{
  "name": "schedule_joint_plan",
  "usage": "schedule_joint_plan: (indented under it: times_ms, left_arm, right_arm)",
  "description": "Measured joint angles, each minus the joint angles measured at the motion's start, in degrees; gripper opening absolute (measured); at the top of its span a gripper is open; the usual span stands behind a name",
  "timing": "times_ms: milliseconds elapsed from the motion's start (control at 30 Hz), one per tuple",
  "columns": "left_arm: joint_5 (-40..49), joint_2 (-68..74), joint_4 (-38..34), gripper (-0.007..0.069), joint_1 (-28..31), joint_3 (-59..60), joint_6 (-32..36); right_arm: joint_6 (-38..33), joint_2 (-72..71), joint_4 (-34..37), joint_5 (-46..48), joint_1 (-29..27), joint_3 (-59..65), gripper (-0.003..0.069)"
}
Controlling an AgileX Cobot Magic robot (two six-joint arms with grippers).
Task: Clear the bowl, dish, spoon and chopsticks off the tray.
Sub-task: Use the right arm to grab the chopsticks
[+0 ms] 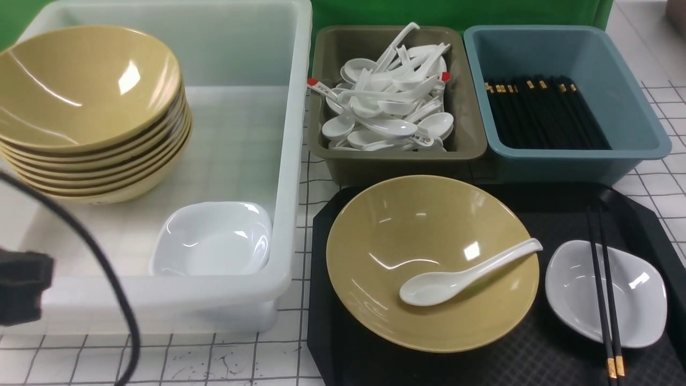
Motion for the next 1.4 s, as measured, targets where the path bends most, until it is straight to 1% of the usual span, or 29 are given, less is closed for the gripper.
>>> schedule_joint_plan:
  times_ms: [33, 67, 100, 167, 200, 233, 267, 300, 333, 367, 400, 433, 467, 500, 533, 567, 600, 633, 700, 733, 767, 800, 833, 933, 1200, 1267, 1333, 1400]
  left_arm:
    - [0.33, 2.39, -0.91, -0.0014, -2.45, -1.77, 1.51]
    - [0.54, 4.72, -1.72, -0.0014, -5.25, -3.00, 2.84]
    - [0.54, 5.09, -1.72, -0.0014, -5.25, -3.25, 3.09]
    - [0.67, 9.37, -2.93, -0.0014, -11.34, -6.07, 4.69]
    - [0.67, 11.81, -3.12, -0.0014, -14.52, -7.75, 5.07]
    - [0.67, 13.04, -3.22, -0.0014, -16.12, -8.91, 5.16]
    - [0.61, 15.09, -3.22, -0.0014, -18.76, -10.40, 5.21]
    - [0.56, 16.30, -3.16, -0.0014, -19.80, -10.99, 5.29]
    - [0.23, 19.85, -2.75, -0.0014, -24.83, -13.69, 5.34]
    - [0.08, 20.24, -2.62, -0.0014, -25.31, -14.27, 5.34]
    - [-0.66, 23.63, -2.15, -0.0014, -29.43, -16.43, 5.55]
    - [-1.19, 25.44, -1.85, -0.0014, -31.55, -17.66, 5.60]
    - [-1.67, 26.83, -1.52, -0.0014, -33.13, -18.56, 5.60]
    - [-1.81, 27.19, -1.52, -0.0014, -33.52, -18.78, 5.60]
    - [-2.71, 29.82, -1.02, -0.0014, -36.40, -20.53, 5.72]
    - [-2.87, 30.45, -1.02, -0.0014, -37.06, -20.69, 5.78]
    - [-3.41, 31.89, -0.87, -0.0014, -38.55, -21.39, 5.98]
    - [-3.93, 33.41, -0.87, -0.0014, -39.88, -21.93, 6.28]
    - [-4.95, 35.57, -0.87, -0.0014, -42.16, -22.19, 6.81]
    - [-5.34, 36.55, -0.87, -0.0014, -43.06, -22.19, 7.20]
    - [-5.49, 37.12, -0.87, -0.0014, -43.64, -22.19, 7.50]
    - [-5.63, 38.23, -0.87, -0.0014, -44.32, -22.19, 7.97]
    - [-5.71, 39.09, -0.87, -0.0014, -44.72, -22.19, 8.25]
    - [-6.14, 41.04, -0.92, -0.0014, -44.91, -22.19, 9.02]
    - [-6.91, 43.10, -0.92, -0.0014, -44.91, -22.19, 9.13]
    - [-6.91, 43.15, -0.92, -0.0014, -44.91, -22.19, 9.13]
    - [-6.91, 43.15, -0.92, -0.0014, -44.91, -22.19, 9.13]
    - [-6.95, 43.15, -0.92, -0.0014, -44.91, -22.19, 9.13]
  right_arm:
    - [-2.94, 3.85, 0.16, 3.25, 0.00, -2.85, 0.0036]
    - [-4.12, 6.42, 0.21, 5.05, 0.07, -4.57, 0.0036]
    - [-4.12, 6.42, 0.21, 5.05, 0.12, -4.88, 0.0036]
    - [-4.53, 12.36, 0.33, 7.66, 0.30, -7.88, 0.0036]
    - [-3.97, 13.97, 0.27, 7.86, 0.37, -8.51, 0.0036]
    - [-3.25, 15.12, -0.01, 7.86, 0.36, -8.96, 0.0037]
    - [-0.96, 17.32, -0.85, 7.72, 0.36, -9.26, 0.0039]
    - [0.34, 18.38, -1.29, 7.72, 0.36, -9.34, 0.0040]
    - [4.59, 21.42, -4.71, 7.72, 0.36, -9.27, 0.0050]
    - [5.05, 21.74, -4.71, 7.72, 0.36, -9.27, 0.0050]
    - [8.72, 24.39, -7.86, 7.72, 0.31, -8.62, 0.0076]
    - [10.47, 25.60, -9.00, 7.54, -0.07, -7.95, 0.0101]
    - [11.90, 26.41, -9.37, 7.25, -0.72, -7.26, 0.0127]
    - [11.90, 26.59, -9.38, 7.15, -0.72, -7.05, 0.0134]
    - [14.10, 27.78, -9.45, 5.58, -2.48, -4.94, 0.0210]
    - [14.24, 27.87, -9.45, 5.32, -2.48, -4.67, 0.0220]
    - [15.22, 28.23, -9.45, 4.03, -3.52, -3.27, 0.0268]
    - [16.03, 28.47, -9.15, 2.10, -5.03, -1.66, 0.0338]
    - [16.99, 28.61, -8.50, -1.00, -6.76, 0.84, 0.0422]
    - [17.46, 28.74, -7.86, -2.97, -7.24, 1.83, 0.0470]
    - [17.85, 28.80, -7.86, -3.87, -7.42, 2.29, 0.0483]
    - [18.45, 29.10, -7.11, -5.32, -7.54, 2.89, 0.0519]
    - [18.87, 29.56, -6.90, -6.26, -7.54, 3.12, 0.0540]
    - [19.85, 31.70, -5.56, -8.35, -7.54, 3.23, 0.0566]
    - [19.85, 39.51, -2.45, -10.94, -7.54, 3.23, 0.0573]
    - [19.85, 41.56, -1.00, -11.92, -7.54, 3.23, 0.0563]
    - [19.52, 43.33, -0.36, -12.63, -7.54, 3.23, 0.0533]
    - [19.47, 43.85, -0.22, -12.76, -7.54, 3.23, 0.0519]
